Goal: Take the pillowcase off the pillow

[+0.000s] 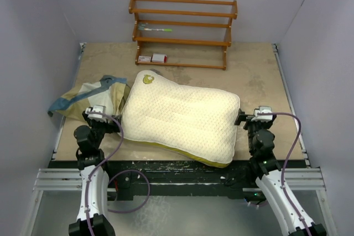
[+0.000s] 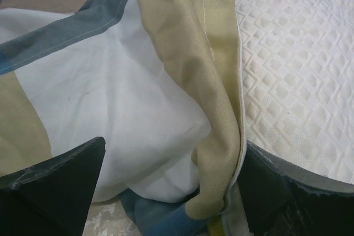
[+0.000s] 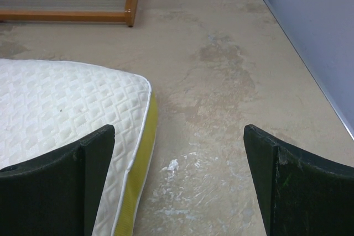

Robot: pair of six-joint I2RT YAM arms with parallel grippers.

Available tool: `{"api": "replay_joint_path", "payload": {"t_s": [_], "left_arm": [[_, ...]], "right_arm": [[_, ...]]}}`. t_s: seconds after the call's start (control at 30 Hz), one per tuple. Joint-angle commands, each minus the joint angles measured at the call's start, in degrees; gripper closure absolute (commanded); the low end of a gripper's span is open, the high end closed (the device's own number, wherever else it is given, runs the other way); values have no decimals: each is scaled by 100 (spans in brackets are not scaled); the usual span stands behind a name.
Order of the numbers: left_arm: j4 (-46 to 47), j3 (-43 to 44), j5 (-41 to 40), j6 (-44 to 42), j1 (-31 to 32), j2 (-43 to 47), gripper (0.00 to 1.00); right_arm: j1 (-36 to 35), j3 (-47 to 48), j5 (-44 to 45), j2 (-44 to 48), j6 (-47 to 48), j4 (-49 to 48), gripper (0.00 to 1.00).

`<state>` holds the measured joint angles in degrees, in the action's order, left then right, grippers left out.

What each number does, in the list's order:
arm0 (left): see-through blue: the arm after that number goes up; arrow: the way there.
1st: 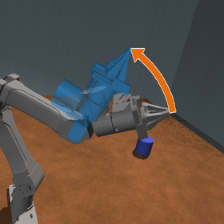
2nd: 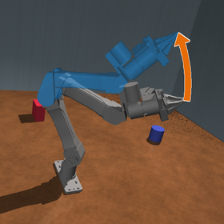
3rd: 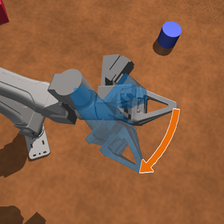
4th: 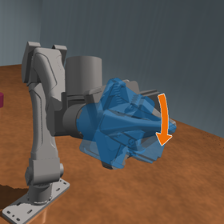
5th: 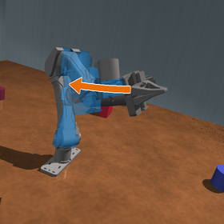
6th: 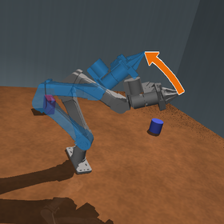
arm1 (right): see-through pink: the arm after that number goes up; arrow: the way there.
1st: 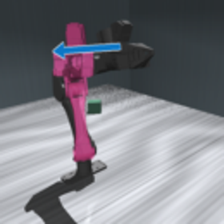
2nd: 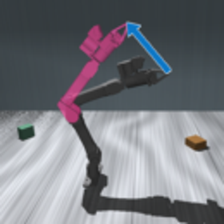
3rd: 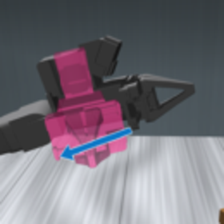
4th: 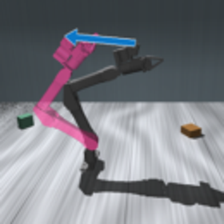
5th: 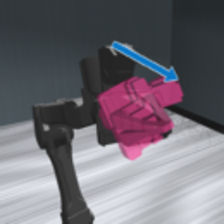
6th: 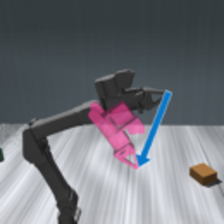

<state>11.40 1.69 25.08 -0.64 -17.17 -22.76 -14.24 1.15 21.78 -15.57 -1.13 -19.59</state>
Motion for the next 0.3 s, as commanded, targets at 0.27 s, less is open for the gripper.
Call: {"api": "replay_joint_path", "payload": {"t_s": [0.27], "left_arm": [[458, 118, 43, -170, 264, -492, 1]], "right_arm": [[-19, 22, 98, 39, -43, -255, 0]]}}
